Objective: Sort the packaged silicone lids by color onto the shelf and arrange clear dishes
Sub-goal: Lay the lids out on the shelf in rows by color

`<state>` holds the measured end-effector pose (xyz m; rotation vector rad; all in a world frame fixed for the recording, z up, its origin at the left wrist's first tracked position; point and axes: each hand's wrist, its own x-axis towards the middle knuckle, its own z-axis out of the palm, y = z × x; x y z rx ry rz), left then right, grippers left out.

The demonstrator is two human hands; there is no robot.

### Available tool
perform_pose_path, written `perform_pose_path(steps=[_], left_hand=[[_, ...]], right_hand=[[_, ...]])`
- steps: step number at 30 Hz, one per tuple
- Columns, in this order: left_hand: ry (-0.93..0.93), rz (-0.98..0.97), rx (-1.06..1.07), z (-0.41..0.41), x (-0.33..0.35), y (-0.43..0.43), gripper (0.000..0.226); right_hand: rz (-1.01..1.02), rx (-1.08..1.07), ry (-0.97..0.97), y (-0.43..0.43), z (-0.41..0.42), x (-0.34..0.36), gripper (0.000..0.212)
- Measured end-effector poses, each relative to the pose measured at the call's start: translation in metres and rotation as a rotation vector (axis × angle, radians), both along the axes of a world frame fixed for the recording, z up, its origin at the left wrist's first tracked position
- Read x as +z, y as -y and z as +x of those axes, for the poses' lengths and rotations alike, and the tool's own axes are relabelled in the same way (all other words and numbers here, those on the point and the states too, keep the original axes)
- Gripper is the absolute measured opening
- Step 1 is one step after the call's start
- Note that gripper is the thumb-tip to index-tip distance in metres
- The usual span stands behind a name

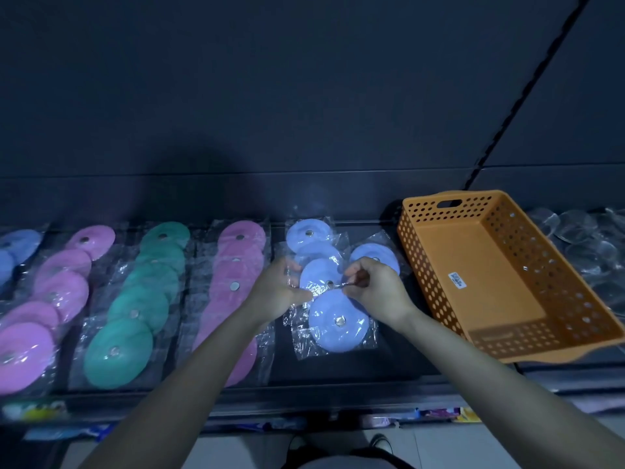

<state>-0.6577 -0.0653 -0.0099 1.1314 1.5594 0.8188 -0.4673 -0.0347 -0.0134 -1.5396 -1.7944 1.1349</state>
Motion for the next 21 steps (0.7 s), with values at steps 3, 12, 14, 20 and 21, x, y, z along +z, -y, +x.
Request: perform_pose_path(steps=[3, 12, 14, 20, 21], left_hand=[[-0.064, 0.008, 0.007, -0.003, -0.001, -0.002, 0.036], [-0.192, 0.033, 0.068, -0.01, 0.003, -0.012, 0.037], [-0.2, 0.02, 0.094, -0.009, 0.004, -0.013, 0.033], [-0.245, -0.039, 0.062, -0.012, 0.001, -0.011, 0.028], [-0.252, -0.051, 0.046, -0.013, 0.0, -0.01, 0.027]], right_hand=[[0.095, -0.013, 0.115, -0.002, 0.009, 0.002, 0.023], [0.23, 0.26, 0.786, -0.004, 0.028, -0.012, 0.049], [0.242, 0.196, 0.803, -0.001, 0.027, -0.009, 0.05], [-0.014, -0.028, 0.685, -0.002, 0.025, -0.019, 0.076], [-0.045, -0.055, 0.657, -0.002, 0.023, -0.02, 0.076]])
